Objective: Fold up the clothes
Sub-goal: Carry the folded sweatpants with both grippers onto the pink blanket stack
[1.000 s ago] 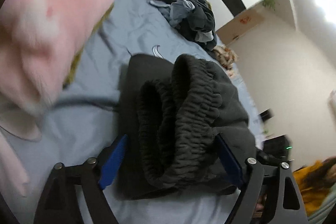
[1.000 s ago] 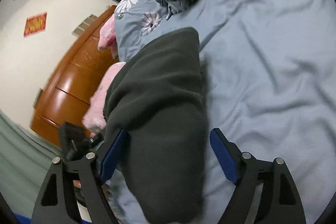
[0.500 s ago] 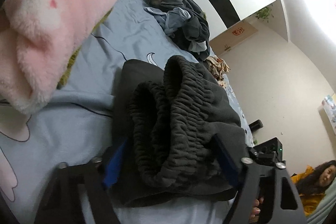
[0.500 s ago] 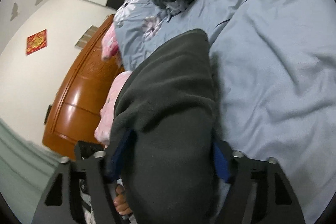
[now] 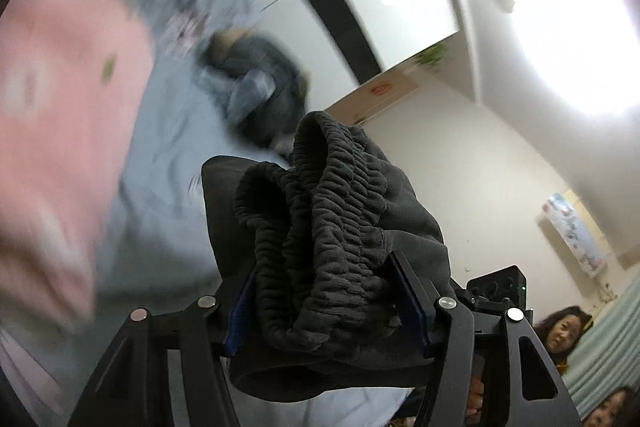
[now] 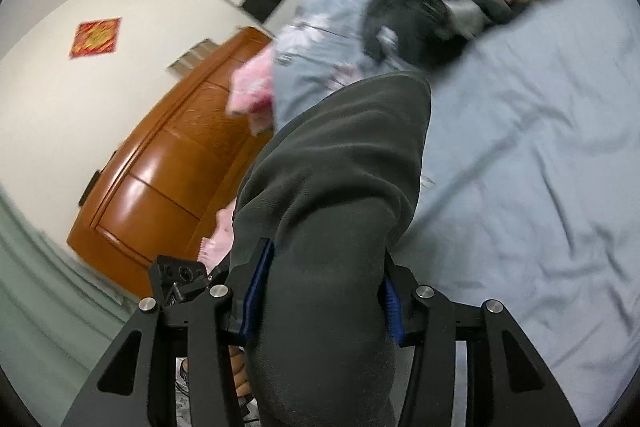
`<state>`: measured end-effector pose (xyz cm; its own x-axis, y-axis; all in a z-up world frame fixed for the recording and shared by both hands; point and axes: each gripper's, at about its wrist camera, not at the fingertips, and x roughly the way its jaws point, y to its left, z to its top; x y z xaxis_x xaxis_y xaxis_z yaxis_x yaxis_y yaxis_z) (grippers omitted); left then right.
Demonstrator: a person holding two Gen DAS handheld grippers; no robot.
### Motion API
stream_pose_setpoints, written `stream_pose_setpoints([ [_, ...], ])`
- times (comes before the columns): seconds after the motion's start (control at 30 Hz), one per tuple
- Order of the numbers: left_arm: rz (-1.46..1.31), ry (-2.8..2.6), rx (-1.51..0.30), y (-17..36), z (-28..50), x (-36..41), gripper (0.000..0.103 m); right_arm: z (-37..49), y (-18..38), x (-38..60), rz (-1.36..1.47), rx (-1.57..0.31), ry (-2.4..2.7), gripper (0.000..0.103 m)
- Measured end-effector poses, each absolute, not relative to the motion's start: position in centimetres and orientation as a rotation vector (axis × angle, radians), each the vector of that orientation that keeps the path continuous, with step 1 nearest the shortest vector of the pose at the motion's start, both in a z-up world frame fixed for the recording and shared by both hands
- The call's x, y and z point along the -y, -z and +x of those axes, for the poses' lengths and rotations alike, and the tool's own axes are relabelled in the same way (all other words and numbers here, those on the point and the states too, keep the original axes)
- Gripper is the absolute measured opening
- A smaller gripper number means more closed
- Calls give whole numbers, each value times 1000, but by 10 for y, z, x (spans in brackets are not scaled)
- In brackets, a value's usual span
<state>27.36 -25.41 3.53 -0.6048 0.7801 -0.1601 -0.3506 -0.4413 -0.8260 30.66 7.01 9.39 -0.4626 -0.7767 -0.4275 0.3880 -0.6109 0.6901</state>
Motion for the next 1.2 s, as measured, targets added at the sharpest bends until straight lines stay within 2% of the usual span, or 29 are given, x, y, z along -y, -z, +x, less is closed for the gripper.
stream_pose_setpoints([
  [0.17, -572, -2151, 988, -88, 258, 323, 64, 284, -145, 3, 904, 601, 2034, 50],
  [0.3, -544, -2261, 942, -112, 239, 402, 64, 255, -155, 80, 894, 572, 1950, 50],
  [0.47, -628, -2390, 885, -118, 224, 477, 64, 218, -124, 169, 971, 641, 1794, 50],
  [0.63, -752, -2450, 908, -81, 207, 522, 64, 200, -71, 224, 1080, 675, 1698, 50],
  [0.73, -850, -2441, 960, -40, 197, 532, 64, 193, -36, 242, 1176, 645, 1706, 50],
  [0.8, -861, -2456, 929, -24, 196, 531, 64, 189, -19, 247, 1209, 605, 1729, 50],
  [0.97, -836, -2501, 871, -31, 199, 524, 66, 186, -21, 248, 1212, 576, 1737, 51],
  [1.07, -832, -2574, 796, -42, 216, 518, 68, 198, -37, 246, 1159, 484, 1819, 54],
  [1.17, -818, -2676, 708, -52, 241, 505, 75, 222, -46, 237, 1071, 352, 1944, 58],
  [1.2, -804, -2708, 694, -53, 251, 501, 81, 232, -48, 233, 1036, 315, 1986, 61],
])
